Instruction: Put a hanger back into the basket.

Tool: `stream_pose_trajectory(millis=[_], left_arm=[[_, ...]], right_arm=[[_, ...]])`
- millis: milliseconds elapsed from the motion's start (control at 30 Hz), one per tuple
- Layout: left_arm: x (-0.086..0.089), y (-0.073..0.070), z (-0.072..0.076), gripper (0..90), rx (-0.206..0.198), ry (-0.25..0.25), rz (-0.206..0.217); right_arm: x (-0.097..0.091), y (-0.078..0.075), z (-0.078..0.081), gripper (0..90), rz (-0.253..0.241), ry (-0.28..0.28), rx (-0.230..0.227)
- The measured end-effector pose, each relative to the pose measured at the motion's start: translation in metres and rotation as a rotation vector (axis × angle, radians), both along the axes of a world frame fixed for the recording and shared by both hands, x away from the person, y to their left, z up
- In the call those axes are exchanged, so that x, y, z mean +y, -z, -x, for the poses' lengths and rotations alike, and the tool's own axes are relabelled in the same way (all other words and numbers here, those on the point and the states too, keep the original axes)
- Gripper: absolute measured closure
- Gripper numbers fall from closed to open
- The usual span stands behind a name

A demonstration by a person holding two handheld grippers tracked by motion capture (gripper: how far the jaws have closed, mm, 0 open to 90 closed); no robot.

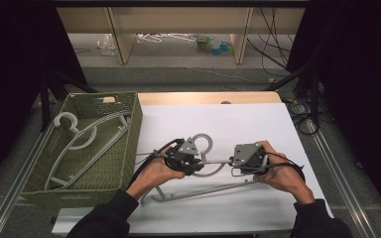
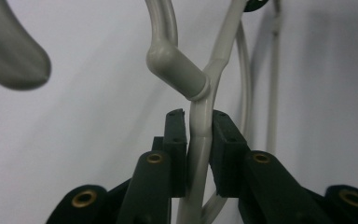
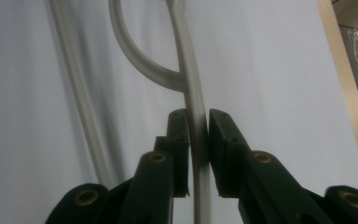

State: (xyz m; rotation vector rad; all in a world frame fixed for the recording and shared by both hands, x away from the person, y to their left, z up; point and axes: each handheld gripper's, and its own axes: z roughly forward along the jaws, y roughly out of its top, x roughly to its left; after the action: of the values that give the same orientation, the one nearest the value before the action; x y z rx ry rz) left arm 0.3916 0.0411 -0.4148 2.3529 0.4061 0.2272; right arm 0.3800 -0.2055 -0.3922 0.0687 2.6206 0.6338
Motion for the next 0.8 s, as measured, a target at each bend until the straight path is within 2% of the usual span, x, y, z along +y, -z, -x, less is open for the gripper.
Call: stream_pose_trajectory(millis=[100,167,200,233,267,333,367,400,433,500,667,800], left_arm=[[-0.001,-0.003,0.008,80.6,0.005,-0.001,0.004],[-0.001,-0.004,0.011,80.8,0.026,-0.045,0.049],[0.001,-0.007,0.011,80.8,0.02,-0.048,0.034],[0.004,-0.01,0.01,80.8,0.017,-0.049,0.013],[0.004,-0.01,0.012,80.7,0.028,-0.089,0.051],[0.009,-0.016,0.012,80.8,0.029,-0.109,0.052],[0.012,-0.018,0.011,80.8,0.031,-0.115,0.054],[0.015,-0.021,0.01,80.7,0.032,-0.123,0.056],[0.017,-0.023,0.01,80.7,0.027,-0.143,0.059],[0.024,-0.028,0.009,80.6,0.035,-0.16,0.07],[0.039,-0.04,0.011,80.6,0.029,-0.208,0.099],[0.052,-0.049,0.014,80.6,0.039,-0.234,0.15]], right_arm=[[0.0,-0.001,0.001,73.1,-0.011,0.005,0.001],[-0.001,-0.002,0.002,63.1,-0.034,0.025,0.012],[-0.001,-0.004,0.001,57.9,-0.05,0.041,0.004],[-0.001,-0.004,0.003,53.8,-0.093,0.087,0.015],[-0.001,-0.005,0.004,50.4,-0.138,0.128,0.026],[-0.004,-0.008,0.004,45.5,-0.201,0.167,0.022],[-0.004,-0.01,0.005,43.3,-0.243,0.187,0.042],[-0.006,-0.012,0.005,41.1,-0.271,0.207,0.039],[-0.007,-0.013,0.006,39.6,-0.295,0.225,0.049],[-0.008,-0.016,0.008,37.3,-0.321,0.256,0.037],[-0.009,-0.018,0.018,34.3,-0.412,0.299,0.042],[-0.006,-0.018,0.028,33.1,-0.477,0.294,0.046]])
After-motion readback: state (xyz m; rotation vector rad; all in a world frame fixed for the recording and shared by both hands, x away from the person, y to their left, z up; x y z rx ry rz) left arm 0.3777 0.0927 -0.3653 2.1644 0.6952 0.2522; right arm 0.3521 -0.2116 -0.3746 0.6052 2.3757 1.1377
